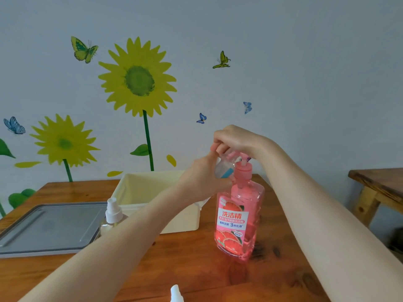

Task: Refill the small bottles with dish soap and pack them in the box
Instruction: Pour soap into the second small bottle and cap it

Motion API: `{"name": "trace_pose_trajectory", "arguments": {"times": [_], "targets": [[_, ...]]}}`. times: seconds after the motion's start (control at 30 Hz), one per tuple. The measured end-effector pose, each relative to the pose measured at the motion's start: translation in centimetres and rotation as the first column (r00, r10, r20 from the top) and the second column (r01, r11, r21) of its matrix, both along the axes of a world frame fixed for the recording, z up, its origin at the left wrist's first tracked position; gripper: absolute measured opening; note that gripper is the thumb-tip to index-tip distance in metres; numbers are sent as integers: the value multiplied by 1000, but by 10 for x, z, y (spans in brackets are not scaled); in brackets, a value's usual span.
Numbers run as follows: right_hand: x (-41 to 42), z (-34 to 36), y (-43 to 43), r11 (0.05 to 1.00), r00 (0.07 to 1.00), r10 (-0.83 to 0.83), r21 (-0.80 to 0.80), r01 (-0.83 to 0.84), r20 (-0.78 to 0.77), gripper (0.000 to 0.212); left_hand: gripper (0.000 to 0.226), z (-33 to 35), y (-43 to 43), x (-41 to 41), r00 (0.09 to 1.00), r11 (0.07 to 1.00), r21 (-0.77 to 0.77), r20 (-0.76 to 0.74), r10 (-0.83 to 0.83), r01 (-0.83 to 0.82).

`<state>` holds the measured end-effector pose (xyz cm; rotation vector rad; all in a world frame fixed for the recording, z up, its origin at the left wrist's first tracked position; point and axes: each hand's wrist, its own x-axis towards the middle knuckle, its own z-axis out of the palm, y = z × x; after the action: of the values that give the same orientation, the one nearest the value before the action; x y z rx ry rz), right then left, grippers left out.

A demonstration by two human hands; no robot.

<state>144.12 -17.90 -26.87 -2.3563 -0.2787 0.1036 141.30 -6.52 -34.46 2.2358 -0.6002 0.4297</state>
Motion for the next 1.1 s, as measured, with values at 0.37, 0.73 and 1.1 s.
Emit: {"name": "trace_pose_trajectory", "arguments": {"times": [0.37, 0.73, 1.1], "targets": [[-3, -3, 3, 999, 1000, -7, -41, 8, 17, 24, 43, -2, 0, -2, 1000, 999, 44, -14, 23, -23], [-3, -12, 4, 999, 999, -10, -30, 11, 51, 25, 40, -14, -3, -2, 998, 998, 35, -27, 58, -57], [0, -18, 0, 1000, 998, -15, 15, 14, 58, 30, 42, -17, -5, 1, 998, 998, 24, -26, 54, -54]]}}
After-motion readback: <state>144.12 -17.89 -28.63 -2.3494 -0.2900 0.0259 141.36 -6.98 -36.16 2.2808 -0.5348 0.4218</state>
